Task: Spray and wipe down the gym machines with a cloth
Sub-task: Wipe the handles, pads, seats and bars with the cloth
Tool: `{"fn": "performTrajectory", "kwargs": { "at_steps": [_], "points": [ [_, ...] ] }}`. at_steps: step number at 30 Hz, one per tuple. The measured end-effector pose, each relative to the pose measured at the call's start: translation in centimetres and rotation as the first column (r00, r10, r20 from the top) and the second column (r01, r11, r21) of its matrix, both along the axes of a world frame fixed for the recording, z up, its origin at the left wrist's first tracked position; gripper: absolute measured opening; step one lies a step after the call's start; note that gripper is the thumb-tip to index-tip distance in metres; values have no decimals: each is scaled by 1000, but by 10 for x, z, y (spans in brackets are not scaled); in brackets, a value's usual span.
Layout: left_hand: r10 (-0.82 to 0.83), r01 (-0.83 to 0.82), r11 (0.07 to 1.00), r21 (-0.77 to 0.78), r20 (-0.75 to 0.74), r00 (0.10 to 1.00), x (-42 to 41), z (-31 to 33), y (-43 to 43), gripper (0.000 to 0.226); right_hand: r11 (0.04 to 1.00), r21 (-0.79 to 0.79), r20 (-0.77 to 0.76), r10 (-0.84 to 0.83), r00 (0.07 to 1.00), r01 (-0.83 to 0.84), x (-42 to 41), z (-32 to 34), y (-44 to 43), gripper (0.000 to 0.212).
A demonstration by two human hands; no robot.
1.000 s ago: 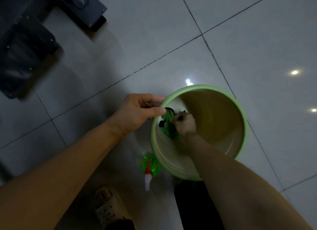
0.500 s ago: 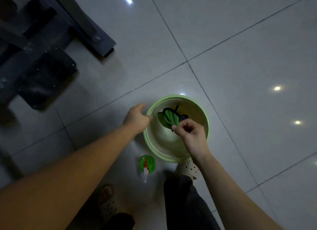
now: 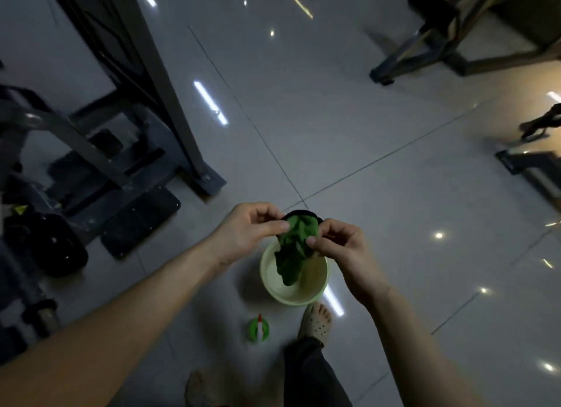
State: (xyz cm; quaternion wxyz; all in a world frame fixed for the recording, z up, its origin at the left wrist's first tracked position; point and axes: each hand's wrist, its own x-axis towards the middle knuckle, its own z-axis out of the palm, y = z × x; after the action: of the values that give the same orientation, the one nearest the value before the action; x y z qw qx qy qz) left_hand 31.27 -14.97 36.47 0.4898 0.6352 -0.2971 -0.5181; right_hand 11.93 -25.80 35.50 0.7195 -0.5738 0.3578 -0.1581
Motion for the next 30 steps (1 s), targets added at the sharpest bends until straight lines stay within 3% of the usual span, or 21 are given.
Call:
{"fn": "performTrajectory", "kwargs": {
  "at_steps": [2, 4, 10, 13, 18, 20, 24, 30],
  "points": [
    [42, -41, 998, -49, 31, 999, 4, 61, 21, 3, 1000, -17, 53, 27, 998, -26, 2, 52, 12, 28],
    [104, -98, 992, -81, 75, 992, 12, 115, 42, 7, 995, -82, 71, 68, 995, -63, 10, 103, 22, 20],
    [263, -222, 957, -184, 240, 934, 42, 237, 96, 12, 871, -433, 6, 262, 965, -234, 58, 235, 28, 16],
    [379, -314, 915, -252, 276, 883, 51, 291, 107, 4, 826, -422, 65, 439, 896, -374, 83, 289, 28, 28],
    [540, -415, 823, -387, 307, 784, 62, 362, 120, 9, 716, -396, 90, 654, 751, -576, 115, 361, 26, 18],
    [588, -448, 786, -427, 291, 754, 64, 383, 125, 11, 680, -337, 58, 705, 706, -651, 125, 379, 19, 22],
    [655, -504, 743, -440, 329, 680, 68, 403, 140, 16, 504, -282, -67, 839, 540, -817, 142, 408, 11, 25],
    [734, -577, 673, -462, 322, 599, 102, 423, 167, 6, 593, -249, 126, 804, 581, -766, 181, 439, 10, 15]
  ]
}}
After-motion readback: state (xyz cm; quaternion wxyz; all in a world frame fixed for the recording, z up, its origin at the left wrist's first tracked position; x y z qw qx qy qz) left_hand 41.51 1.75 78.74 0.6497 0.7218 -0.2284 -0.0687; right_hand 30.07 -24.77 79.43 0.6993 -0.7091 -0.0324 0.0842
